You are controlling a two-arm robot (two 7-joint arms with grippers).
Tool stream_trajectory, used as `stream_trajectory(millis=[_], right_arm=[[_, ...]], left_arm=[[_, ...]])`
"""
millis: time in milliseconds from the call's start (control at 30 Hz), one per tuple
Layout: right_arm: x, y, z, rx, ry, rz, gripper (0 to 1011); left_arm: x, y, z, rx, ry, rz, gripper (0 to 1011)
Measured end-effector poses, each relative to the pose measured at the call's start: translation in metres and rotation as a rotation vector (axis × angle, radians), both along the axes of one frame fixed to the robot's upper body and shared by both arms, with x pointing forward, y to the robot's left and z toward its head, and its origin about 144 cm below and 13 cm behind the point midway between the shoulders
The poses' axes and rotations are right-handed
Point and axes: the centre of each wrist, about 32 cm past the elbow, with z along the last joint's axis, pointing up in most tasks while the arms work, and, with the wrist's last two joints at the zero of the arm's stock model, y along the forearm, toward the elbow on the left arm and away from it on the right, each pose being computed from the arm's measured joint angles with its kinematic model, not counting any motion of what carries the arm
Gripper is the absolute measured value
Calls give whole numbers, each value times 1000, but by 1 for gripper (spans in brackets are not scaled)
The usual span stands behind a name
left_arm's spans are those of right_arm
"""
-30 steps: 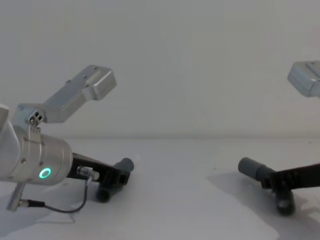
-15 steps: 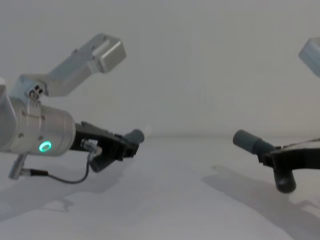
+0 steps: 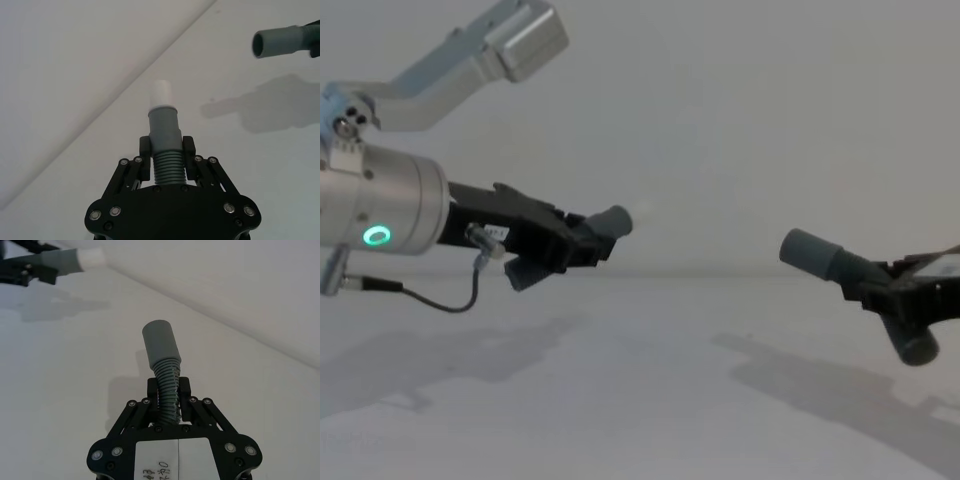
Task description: Use both hands to pick up one end of the pipe from the table, align the ends, and insert them.
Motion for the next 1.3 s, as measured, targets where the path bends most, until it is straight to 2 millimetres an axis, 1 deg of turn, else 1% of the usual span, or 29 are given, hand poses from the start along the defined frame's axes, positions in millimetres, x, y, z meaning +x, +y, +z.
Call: stream_trajectory(millis=[233,267,367,567,833,1300], right_arm=[[0,-23,3,-33,-44,125,235],[0,-23,3,-33,-44,125,235],[1,-33,6,-52,-65,182,235],[2,-46,10,-74,-100,270,233],[1,-52,16,-92,-126,326,235],[-3,-49,22,-108,-142,365,235]], left_arm=[[4,10,11,16,-10,-111,370],[4,11,12,18,-10,-126,370],[8,17,18,34,-6,-188,370],[13,23,27,64,5,-278,370],[18,27,36,93,19,-370,370],[21,24,44,118,36,-473,370]])
